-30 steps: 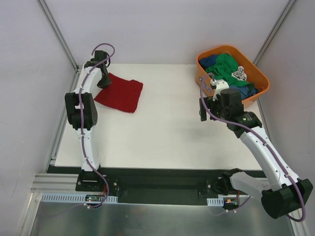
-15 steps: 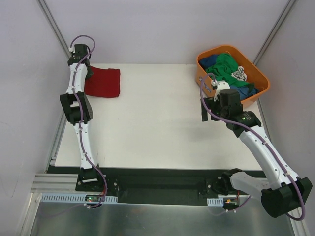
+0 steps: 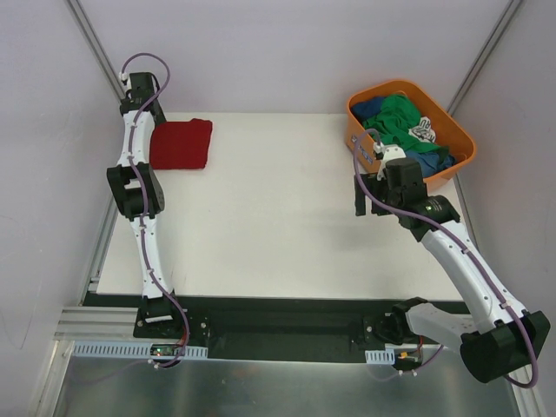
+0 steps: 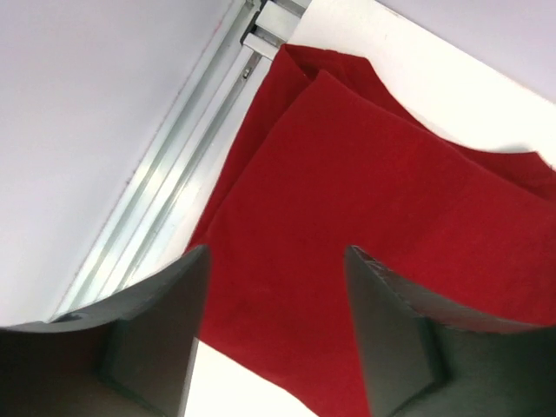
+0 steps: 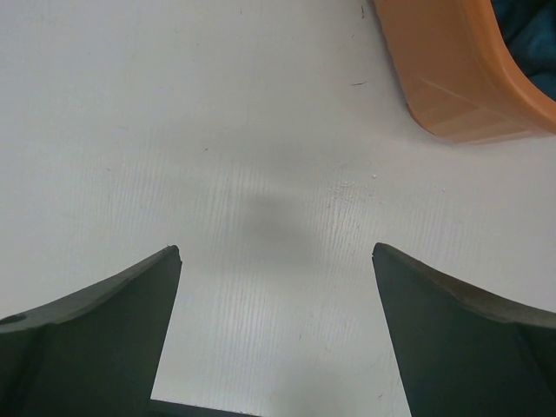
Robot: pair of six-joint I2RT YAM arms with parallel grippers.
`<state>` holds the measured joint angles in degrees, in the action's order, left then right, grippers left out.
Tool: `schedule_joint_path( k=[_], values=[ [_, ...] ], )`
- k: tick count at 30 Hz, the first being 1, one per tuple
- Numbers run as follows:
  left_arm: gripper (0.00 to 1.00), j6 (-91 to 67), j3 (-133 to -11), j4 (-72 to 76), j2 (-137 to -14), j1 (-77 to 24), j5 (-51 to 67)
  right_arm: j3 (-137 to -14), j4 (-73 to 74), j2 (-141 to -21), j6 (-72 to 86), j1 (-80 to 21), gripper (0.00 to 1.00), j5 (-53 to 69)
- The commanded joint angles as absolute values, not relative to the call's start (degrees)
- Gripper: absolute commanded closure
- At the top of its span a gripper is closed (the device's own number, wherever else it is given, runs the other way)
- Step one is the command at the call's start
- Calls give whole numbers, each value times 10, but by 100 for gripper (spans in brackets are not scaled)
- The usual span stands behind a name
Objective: Fold and stack the t-shirts
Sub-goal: Put the neatly folded tshirt into the corner of the board with the left arm
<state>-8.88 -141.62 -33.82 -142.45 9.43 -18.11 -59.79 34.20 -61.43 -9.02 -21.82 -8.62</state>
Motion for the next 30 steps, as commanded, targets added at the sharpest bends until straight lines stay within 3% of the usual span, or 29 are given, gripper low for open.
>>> schedule_joint_path(
  k=[1,4,11,18,21,28,30],
  values=[
    [20,-114,-1427,-320,-1369,97,-171,-603,340,-590,-66,-215,3,-93],
    [2,-141,-1404,-319,-1332,97,-130,-592,312,-573,-60,-215,3,-105],
    [1,-201,-1283,-325,-1246,74,-36,-550,269,-567,-47,-207,3,-109],
    [1,-207,-1144,-322,-1122,-34,-118,-482,218,-534,-16,-181,4,-84],
    [1,-221,-1025,-290,-1024,-86,-151,-424,151,-505,-1,-152,3,-47],
    [1,-276,-588,-87,-712,-186,-130,-357,97,-484,16,-101,3,-16],
    [1,-300,-524,-78,-660,-210,-153,-341,90,-473,11,-98,3,-12]
  ],
)
